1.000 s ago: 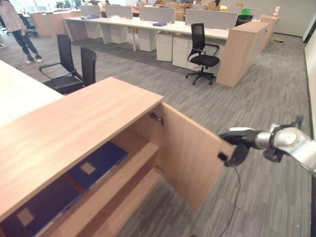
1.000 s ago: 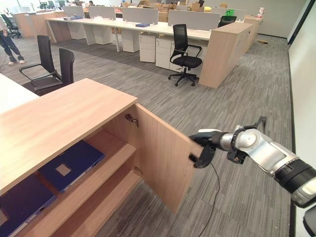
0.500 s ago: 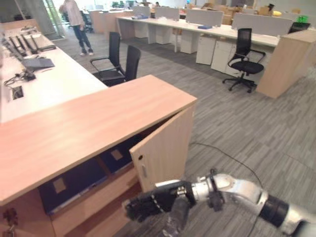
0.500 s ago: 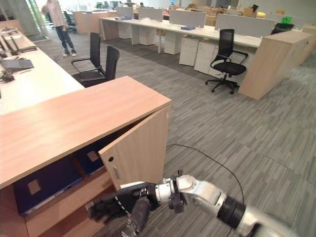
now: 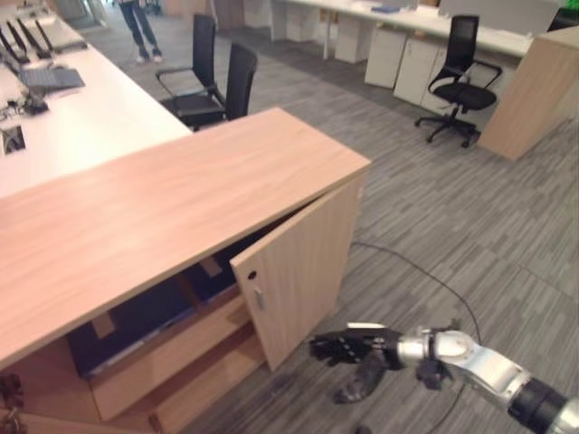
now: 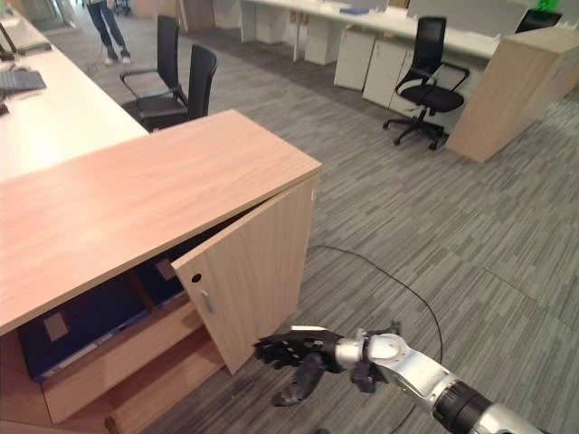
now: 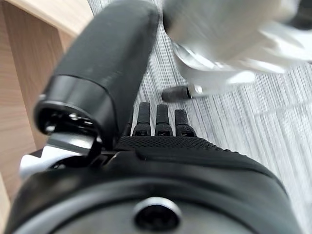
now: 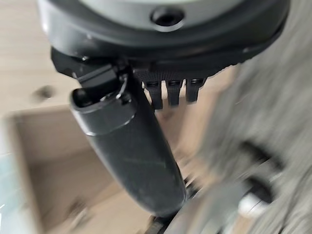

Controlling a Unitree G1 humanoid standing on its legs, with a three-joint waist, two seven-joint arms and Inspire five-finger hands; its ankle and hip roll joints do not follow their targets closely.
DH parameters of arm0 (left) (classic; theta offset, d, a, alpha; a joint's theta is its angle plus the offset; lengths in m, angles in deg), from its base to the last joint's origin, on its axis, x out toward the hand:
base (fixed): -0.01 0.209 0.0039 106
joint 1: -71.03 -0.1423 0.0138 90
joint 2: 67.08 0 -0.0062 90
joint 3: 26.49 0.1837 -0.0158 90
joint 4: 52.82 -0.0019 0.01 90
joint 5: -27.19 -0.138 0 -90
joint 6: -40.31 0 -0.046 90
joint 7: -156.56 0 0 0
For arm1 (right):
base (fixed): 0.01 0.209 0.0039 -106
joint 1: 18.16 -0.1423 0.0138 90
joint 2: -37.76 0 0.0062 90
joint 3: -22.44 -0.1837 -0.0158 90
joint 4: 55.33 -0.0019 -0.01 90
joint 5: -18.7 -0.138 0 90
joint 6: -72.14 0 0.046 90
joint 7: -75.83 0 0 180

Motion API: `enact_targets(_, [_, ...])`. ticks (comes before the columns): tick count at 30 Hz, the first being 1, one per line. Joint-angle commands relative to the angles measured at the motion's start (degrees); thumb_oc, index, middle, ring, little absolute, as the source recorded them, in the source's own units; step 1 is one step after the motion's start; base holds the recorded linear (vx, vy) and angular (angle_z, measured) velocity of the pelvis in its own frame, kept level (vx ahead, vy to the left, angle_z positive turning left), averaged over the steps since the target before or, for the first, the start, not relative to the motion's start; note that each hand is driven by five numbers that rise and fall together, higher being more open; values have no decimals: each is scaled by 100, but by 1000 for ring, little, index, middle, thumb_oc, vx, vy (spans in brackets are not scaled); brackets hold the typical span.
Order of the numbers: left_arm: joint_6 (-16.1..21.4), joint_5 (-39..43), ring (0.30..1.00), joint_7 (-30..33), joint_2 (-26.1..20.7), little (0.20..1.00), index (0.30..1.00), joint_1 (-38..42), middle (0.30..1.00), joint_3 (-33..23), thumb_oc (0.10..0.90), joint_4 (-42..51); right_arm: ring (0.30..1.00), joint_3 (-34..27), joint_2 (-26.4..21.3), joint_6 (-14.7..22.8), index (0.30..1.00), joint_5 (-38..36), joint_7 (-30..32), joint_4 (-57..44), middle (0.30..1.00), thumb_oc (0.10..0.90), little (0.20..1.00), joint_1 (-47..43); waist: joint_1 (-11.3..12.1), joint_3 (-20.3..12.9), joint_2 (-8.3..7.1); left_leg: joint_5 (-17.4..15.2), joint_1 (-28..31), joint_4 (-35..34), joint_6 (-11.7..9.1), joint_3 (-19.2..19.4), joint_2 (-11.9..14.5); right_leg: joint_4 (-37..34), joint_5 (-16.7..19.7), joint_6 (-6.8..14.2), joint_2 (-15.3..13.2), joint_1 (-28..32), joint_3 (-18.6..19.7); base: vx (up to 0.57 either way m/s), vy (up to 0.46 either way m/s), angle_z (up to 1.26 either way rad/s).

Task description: Put the empty folder in the office cabinet

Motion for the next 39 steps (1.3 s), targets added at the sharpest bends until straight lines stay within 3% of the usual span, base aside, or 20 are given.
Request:
enact_targets(1, [138, 851, 900, 58, -38, 900, 900, 219, 900, -84, 800, 36, 900, 74, 961, 376, 900, -623, 299, 111, 900, 800, 900, 47, 217, 240, -216, -149, -17, -88, -294, -411, 12, -1, -564, 193, 203, 15, -30, -44, -70, 70])
enact_targets(3, [190, 1439, 900, 175, 25, 900, 900, 322, 900, -26, 800, 206, 900, -135, 1450, 453, 900, -963, 642, 902, 900, 800, 900, 166, 323, 305, -244, -24, -283, -88, -347, -601, 42, -1, -584, 181, 191, -58, -296, -78, -104, 46])
enact_targets(4, [68, 1494, 900, -102, -112, 900, 900, -49, 900, -99, 800, 580, 900, -475, 1452, 481, 900, -1227, 759, 1097, 900, 800, 900, 256, 538, 405, -211, 70, -459, -88, -364, -737, 47, -1, -590, 195, 144, -64, -549, -168, -121, 56])
enact_targets(5, [293, 2006, 900, 130, 103, 900, 900, -206, 900, 357, 800, 1113, 900, -875, 1660, 548, 900, -1269, 1092, 1925, 900, 800, 900, 355, 649, 543, -145, 219, -656, -88, -376, -623, 96, -1, -588, 200, 32, -42, -1054, -153, -87, 93])
enact_targets(7, [293, 2023, 900, 151, 108, 900, 900, -229, 900, 400, 800, 1149, 900, -900, 1665, 568, 900, -1262, 1084, 1958, 900, 800, 900, 358, 649, 536, -132, 225, -666, -88, -375, -653, 94, -1, -590, 203, 31, -33, -1086, -102, -14, 174])
enact_targets(8, [153, 2545, 900, 93, 383, 900, 900, -529, 900, 1201, 800, 2569, 900, -1541, 2045, 546, 900, -1844, 1555, 3065, 900, 800, 900, 217, 612, 559, -15, 208, -442, -31, -298, 234, 192, -1, -666, 147, -106, 57, -1672, -108, 18, 147])
enact_targets(11, [-57, 2684, 900, 23, 306, 900, 900, -705, 900, 1389, 800, 2884, 900, -1865, 2140, 561, 900, -1900, 1632, 3561, 900, 800, 900, 182, 602, 544, 35, 76, -250, 71, -274, 544, 223, 2, -695, 82, -191, 139, -1993, -110, 33, 135])
enact_targets(13, [-239, 2527, 900, -22, 240, 900, 900, -671, 900, 1423, 800, 2734, 900, -2312, 2072, 488, 900, -1827, 1788, 4154, 900, 800, 900, 228, 501, 392, 160, -33, 77, 93, -288, 859, 227, 34, -666, 29, -368, 243, -2403, -53, 133, 123])
enact_targets(16, [-281, 2366, 900, -32, 237, 900, 900, -650, 900, 1368, 800, 2549, 900, -2669, 2016, 455, 900, -1737, 1849, 4499, 900, 800, 900, 327, 408, 267, 306, 48, 191, -6, -278, 909, 182, 51, -593, 32, -479, 358, -2696, -32, 167, 143])
enact_targets(17, [-343, 2231, 900, -51, 267, 900, 900, -635, 900, 1292, 800, 2420, 900, -2949, 1966, 486, 900, -1618, 1905, 4711, 900, 800, 900, 426, 386, 187, 457, 85, 91, -36, -238, 883, 162, 73, -536, 11, -545, 439, -2837, -29, 170, 167])
enact_targets(22, [-382, 1972, 900, -141, 269, 900, 900, -653, 900, 1188, 800, 2326, 900, -3475, 1937, 447, 900, -1604, 2032, 5009, 900, 800, 900, 563, 453, 55, 652, -71, -58, -88, -3, 398, -82, 393, -468, 74, -903, 732, -3291, -28, 238, 98])
enact_targets(26, [-367, 1699, 900, -193, 205, 900, 900, -725, 900, 949, 800, 2237, 900, -3963, 2043, 478, 900, -1782, 2148, 5085, 900, 800, 900, 763, 570, -51, 631, -321, -73, -88, 306, -201, -562, 863, -344, 305, -1458, 1210, -3878, 10, 246, 103])
enact_targets(31, [-350, 1556, 900, -183, 170, 900, 900, -833, 900, 749, 800, 1975, 900, -4138, 2160, 525, 900, -1870, 2194, 5101, 900, 800, 900, 887, 651, -121, 562, -421, -25, -88, 438, -567, -893, 1175, -171, 572, -1799, 1551, -4196, 28, 166, 64])
enact_targets(33, [-320, 1389, 900, -117, 158, 900, 900, -790, 900, 795, 800, 1667, 900, -4165, 2160, 561, 900, -1889, 2222, 5084, 900, 800, 900, 964, 537, -107, 542, -474, -18, -88, 435, -816, -992, 1362, -35, 737, -1999, 1570, -3853, 10, 39, 38])
enact_targets(34, [-234, 1249, 900, -72, 116, 900, 900, -642, 900, 931, 800, 1365, 900, -4183, 2130, 598, 900, -1905, 2234, 5029, 900, 800, 900, 1011, 205, -88, 477, -482, -17, -88, 414, -1088, -1051, 1447, -37, 754, -2046, 1333, -2872, 24, -57, 63])
enact_targets(35, [-103, 1327, 900, 131, 33, 900, 900, -394, 900, 834, 800, 1258, 900, -4204, 2153, 665, 900, -2107, 2328, 4980, 900, 800, 900, 1012, -13, 31, 416, -503, 133, -87, 407, -1219, -1058, 1795, -485, 591, -1850, 770, -854, 11, -64, 63])
enact_targets(36, [-101, 1325, 900, 132, 32, 900, 900, -381, 900, 827, 800, 1251, 900, -4201, 2157, 667, 900, -2111, 2329, 4981, 900, 800, 900, 1002, 27, 39, 406, -502, 132, -88, 405, -1173, -1053, 1834, -509, 572, -1859, 715, -794, 24, -66, 209])
enact_targets(37, [-45, 1217, 900, 165, 1, 900, 900, -333, 900, 830, 800, 1230, 900, -4227, 2221, 671, 900, -2251, 2325, 4994, 900, 800, 900, 1056, -59, 58, 364, -497, 176, -77, 407, -1275, -1056, 1907, -663, 578, -1717, 726, -236, 19, -87, 176])
enact_targets(38, [-14, 1138, 900, 182, -25, 900, 900, -332, 900, 847, 800, 1197, 900, -4187, 2280, 673, 900, -2284, 2309, 5010, 900, 800, 900, 1091, -36, 69, 300, -475, 221, -76, 396, -1311, -1045, 1940, -849, 493, -1636, 748, 44, 26, -85, 178])
enact_targets(39, [-13, 1138, 900, 182, -26, 900, 900, -332, 900, 847, 800, 1197, 900, -4187, 2281, 673, 900, -2284, 2309, 5010, 900, 800, 900, 1091, -33, 70, 299, -475, 223, -76, 395, -1308, -1045, 1943, -851, 492, -1636, 746, 47, -8, -207, 26])
